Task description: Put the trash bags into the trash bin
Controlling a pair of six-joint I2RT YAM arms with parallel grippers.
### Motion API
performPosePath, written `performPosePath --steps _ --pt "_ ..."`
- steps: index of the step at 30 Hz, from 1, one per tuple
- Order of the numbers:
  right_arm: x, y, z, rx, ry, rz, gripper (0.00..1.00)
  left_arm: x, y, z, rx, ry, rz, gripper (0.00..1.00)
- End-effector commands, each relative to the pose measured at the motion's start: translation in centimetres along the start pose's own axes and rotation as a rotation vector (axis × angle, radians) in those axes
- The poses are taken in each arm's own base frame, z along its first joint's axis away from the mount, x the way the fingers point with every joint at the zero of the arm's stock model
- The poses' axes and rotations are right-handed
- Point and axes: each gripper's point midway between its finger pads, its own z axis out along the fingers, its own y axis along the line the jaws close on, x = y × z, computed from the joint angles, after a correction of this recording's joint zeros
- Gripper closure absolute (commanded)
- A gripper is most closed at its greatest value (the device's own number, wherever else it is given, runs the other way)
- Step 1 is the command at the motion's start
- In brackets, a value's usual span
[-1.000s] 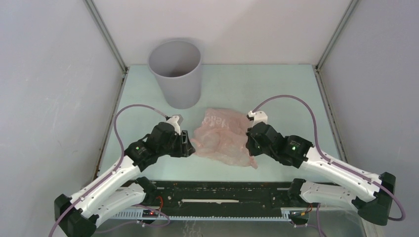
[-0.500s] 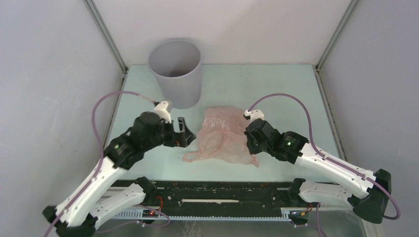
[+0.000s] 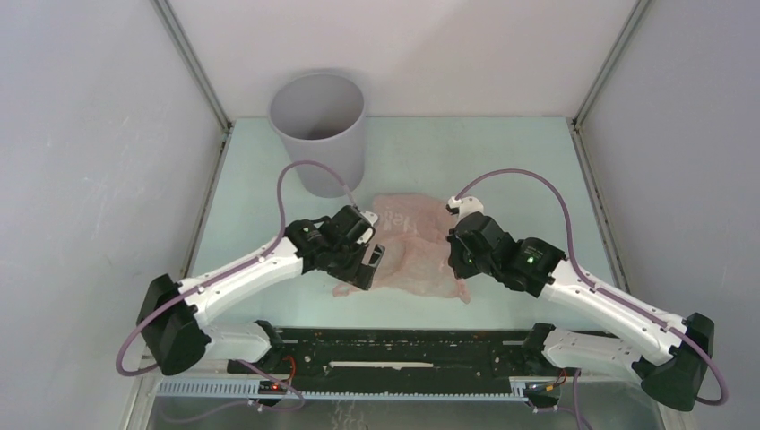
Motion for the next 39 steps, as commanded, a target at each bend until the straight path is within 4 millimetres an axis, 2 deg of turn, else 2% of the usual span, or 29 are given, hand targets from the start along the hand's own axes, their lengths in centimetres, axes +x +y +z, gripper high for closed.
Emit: performPosePath --steps 1,7,8,12,13,14,16,17,19,21,22,23,24,25,26,27,28,29,30,31,32,33,34,35,36,37,38,39 --pt "-1.6 0.5 -1.0 -0.024 -0.048 0.036 1.0 0.9 0.9 1.6 -0.056 0.021 0.036 0.1" --pt "-0.6 0.3 -0.7 -0.018 -0.02 0.058 1.0 1.6 1.3 3.2 -0.086 0.075 0.046 0.41" --pt "-0.3 0.1 -0.6 -0.013 -0.01 0.062 1.0 1.6 1.4 3.3 -0.094 0.078 0.047 0.49" --pt "0.9 -0.8 0.4 0.016 0.042 0.109 1.0 0.8 1.6 3.5 -0.123 0.072 0.059 0.91" --pt "1.2 -1.1 0.9 0.02 0.068 0.132 1.0 0.2 1.6 3.4 -0.127 0.065 0.06 0.98" --pt "1.3 -1.2 1.3 0.013 0.09 0.158 1.0 -0.7 1.4 3.2 -0.13 0.05 0.058 1.0" --pt "0.5 -1.5 2.1 -0.011 0.127 0.223 1.0 -3.9 0.6 2.5 -0.119 -0.002 0.039 1.0" --pt "-0.1 -1.7 2.5 -0.03 0.153 0.266 1.0 -6.1 0.2 2.0 -0.112 -0.034 0.019 1.0" --pt "-3.0 -3.2 2.9 -0.015 0.168 0.349 1.0 -11.7 -0.4 0.1 -0.099 -0.113 -0.042 1.0" --pt "-7.5 -4.5 2.0 -0.022 0.155 0.414 1.0 -18.4 -1.6 -3.8 -0.032 -0.232 -0.117 1.0" --pt "-9.8 -5.3 0.0 0.008 0.148 0.44 1.0 -21.6 -2.2 -6.6 0.001 -0.311 -0.147 1.0" --pt "-12.8 -5.7 -2.2 0.029 0.083 0.437 1.0 -24.8 -2.7 -10.9 0.03 -0.424 -0.163 1.0" --pt "-16.3 -5.3 -5.7 0.044 -0.031 0.398 1.0 -27.3 -3.1 -15.8 0.048 -0.554 -0.164 1.0" --pt "-19.7 -4.2 -9.7 0.048 -0.175 0.33 1.0 -29.2 -3.7 -22.1 0.073 -0.723 -0.145 1.0" --pt "-22.4 -2.6 -14.0 0.041 -0.334 0.248 1.0 -29.8 -4.6 -27.8 0.107 -0.885 -0.11 1.0" --pt "-24.4 -0.9 -18.1 0.03 -0.498 0.16 1.0 -29.4 -5.0 -32.2 0.126 -1.014 -0.068 1.0" --pt "-25.2 1.2 -21.3 0.001 -0.634 0.076 1.0 -28.4 -5.7 -32.2 0.119 -1.052 -0.017 1.0" --pt "-25.4 2.3 -23.2 -0.019 -0.753 0.029 1.0 -27.1 -5.5 -32.4 0.108 -1.107 -0.003 1.0" --pt "-24.6 3.2 -23.5 -0.034 -0.827 -0.002 1.0 -26.0 -5.0 -31.5 0.105 -1.16 -0.039 1.0" --pt "-23.5 2.3 -22.7 0.003 -0.867 0.016 1.0 -24.6 -3.7 -29.3 0.095 -1.171 -0.104 1.0" --pt "-21.7 1.1 -20.3 0.06 -0.847 0.04 1.0 -23.3 -2.6 -26.0 0.096 -1.126 -0.168 1.0" --pt "-19.7 -0.5 -17.5 0.109 -0.791 0.071 1.0 -21.7 -1.5 -20.7 0.082 -1.007 -0.205 1.0" --pt "-16.9 -1.4 -13.3 0.123 -0.674 0.069 1.0 -19.9 0.0 -14.9 0.058 -0.852 -0.237 1.0" --pt "-13.7 -2.6 -9.3 0.129 -0.536 0.111 1.0 -16.7 0.5 -9.3 0.045 -0.656 -0.242 1.0" --pt "-10.3 -3.3 -5.6 0.103 -0.392 0.153 1.0 -13.6 0.8 -5.0 0.037 -0.496 -0.234 1.0" --pt "-6.5 -3.6 -2.1 0.064 -0.245 0.183 1.0 -10.8 0.6 -1.7 0.044 -0.365 -0.213 1.0" --pt "-2.1 -3.8 0.9 0.031 -0.086 0.219 1.0 -8.3 0.4 0.7 0.047 -0.274 -0.192 1.0" --pt "1.1 -3.4 2.5 -0.007 0.04 0.25 1.0 -6.2 0.0 2.4 0.06 -0.222 -0.181 1.0"
